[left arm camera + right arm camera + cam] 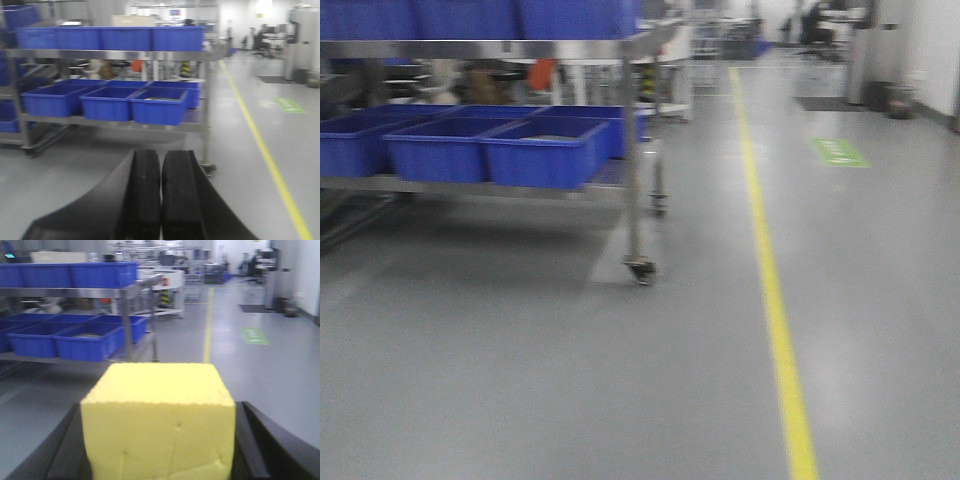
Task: Place yellow foam block on left shelf second layer
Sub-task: 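Drive the base along the aisle carrying the cube in right gripper, then turn the base toward the shelf rack of blue bins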
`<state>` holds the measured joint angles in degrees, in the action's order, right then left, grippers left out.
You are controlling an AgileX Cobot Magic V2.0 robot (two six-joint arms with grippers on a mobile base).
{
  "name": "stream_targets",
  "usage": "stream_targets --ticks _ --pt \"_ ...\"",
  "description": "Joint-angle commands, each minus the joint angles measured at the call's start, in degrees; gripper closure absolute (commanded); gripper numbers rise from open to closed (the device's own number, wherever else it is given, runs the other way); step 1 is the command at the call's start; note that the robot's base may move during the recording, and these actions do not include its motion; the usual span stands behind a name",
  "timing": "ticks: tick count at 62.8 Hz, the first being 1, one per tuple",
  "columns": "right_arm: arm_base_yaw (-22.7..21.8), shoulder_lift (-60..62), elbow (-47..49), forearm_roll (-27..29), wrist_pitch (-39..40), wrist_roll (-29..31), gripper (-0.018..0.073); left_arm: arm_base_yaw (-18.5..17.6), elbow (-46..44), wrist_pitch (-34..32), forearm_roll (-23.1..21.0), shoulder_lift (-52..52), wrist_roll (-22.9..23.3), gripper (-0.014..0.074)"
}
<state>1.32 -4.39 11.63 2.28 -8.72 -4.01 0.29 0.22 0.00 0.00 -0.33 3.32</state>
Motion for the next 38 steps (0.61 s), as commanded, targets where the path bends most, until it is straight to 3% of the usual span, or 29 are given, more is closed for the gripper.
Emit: stream_targets --ticks 1,38 --pt "-0.38 -0.69 1.59 0.17 5.51 0.43 0.0055 -0.29 1.52 -4.62 -0.32 -1.04 0.19 0.0472" --pt "-0.38 -0.69 1.59 0.17 5.51 0.43 0.0055 -0.29 1.52 -4.62 -0.32 -1.04 0.19 0.0472"
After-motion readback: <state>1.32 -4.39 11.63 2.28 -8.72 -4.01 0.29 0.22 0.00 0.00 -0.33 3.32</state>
